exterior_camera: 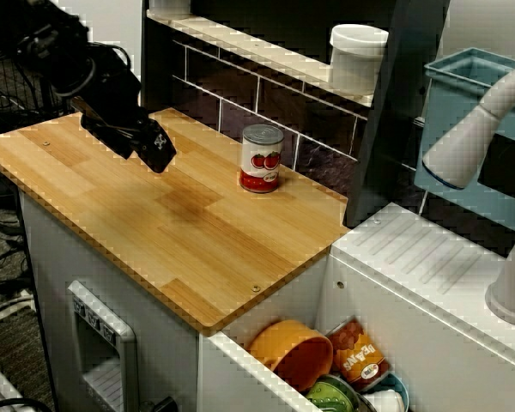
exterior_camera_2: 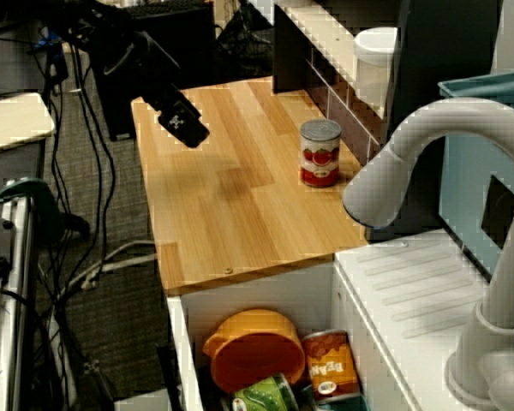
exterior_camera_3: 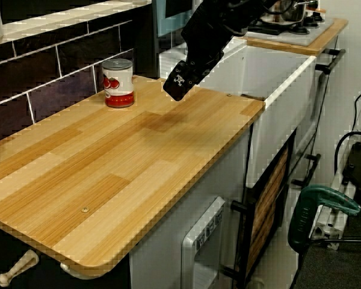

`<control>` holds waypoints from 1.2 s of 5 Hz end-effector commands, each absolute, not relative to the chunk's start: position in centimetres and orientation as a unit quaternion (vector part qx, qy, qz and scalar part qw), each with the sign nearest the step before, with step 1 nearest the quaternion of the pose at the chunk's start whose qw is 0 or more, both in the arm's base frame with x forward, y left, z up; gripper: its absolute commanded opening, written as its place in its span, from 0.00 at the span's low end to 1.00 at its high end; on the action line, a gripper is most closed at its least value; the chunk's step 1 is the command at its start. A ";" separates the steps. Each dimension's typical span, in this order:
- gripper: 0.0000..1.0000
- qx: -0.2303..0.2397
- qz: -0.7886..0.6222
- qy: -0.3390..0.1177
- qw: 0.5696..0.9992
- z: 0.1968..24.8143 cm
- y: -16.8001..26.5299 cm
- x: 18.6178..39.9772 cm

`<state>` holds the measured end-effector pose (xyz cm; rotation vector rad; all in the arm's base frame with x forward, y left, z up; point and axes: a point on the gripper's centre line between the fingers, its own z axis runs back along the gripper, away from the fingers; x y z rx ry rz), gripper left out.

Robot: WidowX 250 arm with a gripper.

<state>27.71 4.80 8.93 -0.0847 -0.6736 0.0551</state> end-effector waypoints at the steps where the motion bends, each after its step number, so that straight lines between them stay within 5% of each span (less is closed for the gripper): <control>1: 1.00 -0.037 0.017 -0.361 0.932 7.2 2.3 27.1; 6: 1.00 -0.028 0.024 -0.355 0.934 6.8 0.2 33.0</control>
